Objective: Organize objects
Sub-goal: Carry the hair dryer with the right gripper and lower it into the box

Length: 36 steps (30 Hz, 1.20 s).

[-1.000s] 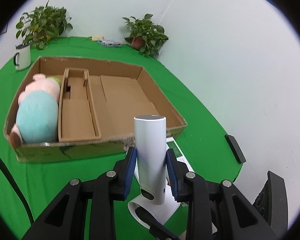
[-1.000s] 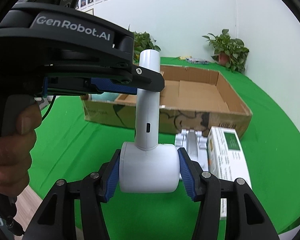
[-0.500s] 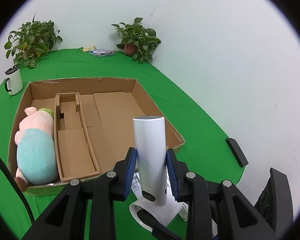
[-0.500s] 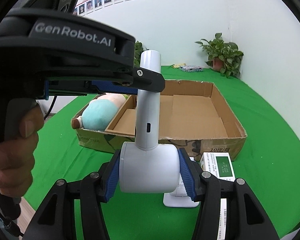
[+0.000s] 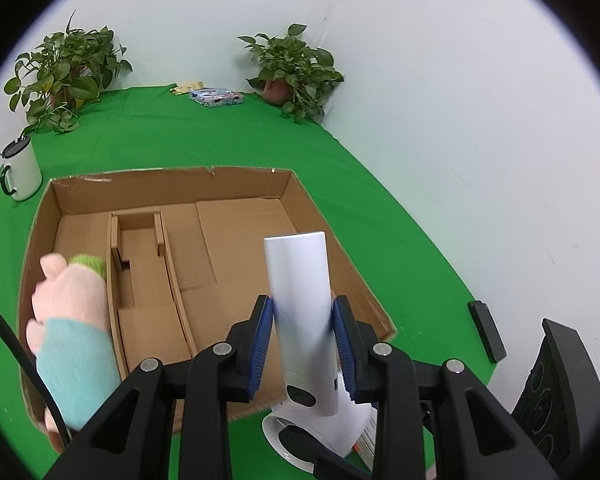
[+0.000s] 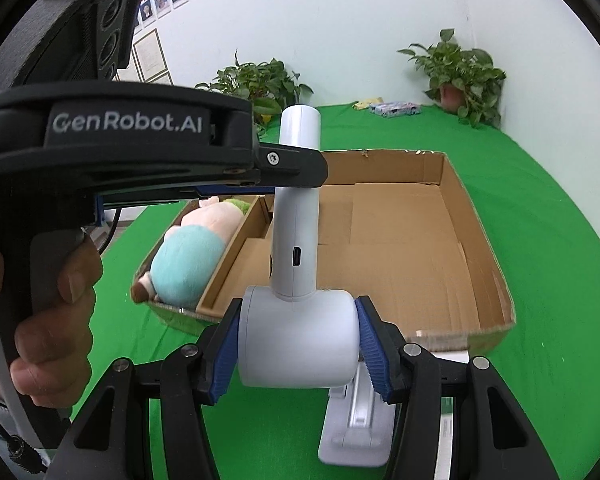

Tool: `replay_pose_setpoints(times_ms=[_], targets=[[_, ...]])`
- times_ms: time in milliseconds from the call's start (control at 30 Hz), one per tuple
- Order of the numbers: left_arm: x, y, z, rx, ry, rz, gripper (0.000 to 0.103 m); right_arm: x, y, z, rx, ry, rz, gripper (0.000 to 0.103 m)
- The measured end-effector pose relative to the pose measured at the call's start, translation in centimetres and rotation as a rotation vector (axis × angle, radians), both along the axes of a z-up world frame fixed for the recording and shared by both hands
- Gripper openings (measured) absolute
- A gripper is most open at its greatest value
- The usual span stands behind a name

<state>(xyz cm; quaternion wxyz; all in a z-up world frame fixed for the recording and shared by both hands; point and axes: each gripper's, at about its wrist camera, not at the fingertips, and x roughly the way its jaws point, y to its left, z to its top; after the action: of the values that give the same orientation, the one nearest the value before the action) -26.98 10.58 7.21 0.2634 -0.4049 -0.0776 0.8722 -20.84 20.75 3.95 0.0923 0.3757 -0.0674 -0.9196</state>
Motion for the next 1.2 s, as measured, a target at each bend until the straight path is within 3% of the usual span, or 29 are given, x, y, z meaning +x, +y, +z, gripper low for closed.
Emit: replay_pose_setpoints(times_ms=[233,400,767,867,1200], targets=[[-3.6,0.3,-1.1,-0.029,-0.022,0.011,0.03,-4.5,0.8,-0.6,-0.033,-0.061,-0.011,0.052],[-5.5,0.7,-3.6,-0.081,-0.066,0.023,0.03,-7.0,0.9,-3.7,-0.057,-0.13,0.008,0.052],[-8.0,0.6,-9.1,-0.09,-0.197,0.03,0.029,-9.4,1.4,-8.9,-0.101,-0.266,-0.005,0.052],[-8.5,0.2,-10.1,-0.068,-0.228,0.045,0.029,-9.7,0.9,-9.2,-0.07,-0.281,-0.012,0.052],[-9.1,-0.2,-10.7,-0.081,-0.278,0.06,0.029,-10.3,1.4,-9.2,-0.128,-0.331,-0.019,0.055]])
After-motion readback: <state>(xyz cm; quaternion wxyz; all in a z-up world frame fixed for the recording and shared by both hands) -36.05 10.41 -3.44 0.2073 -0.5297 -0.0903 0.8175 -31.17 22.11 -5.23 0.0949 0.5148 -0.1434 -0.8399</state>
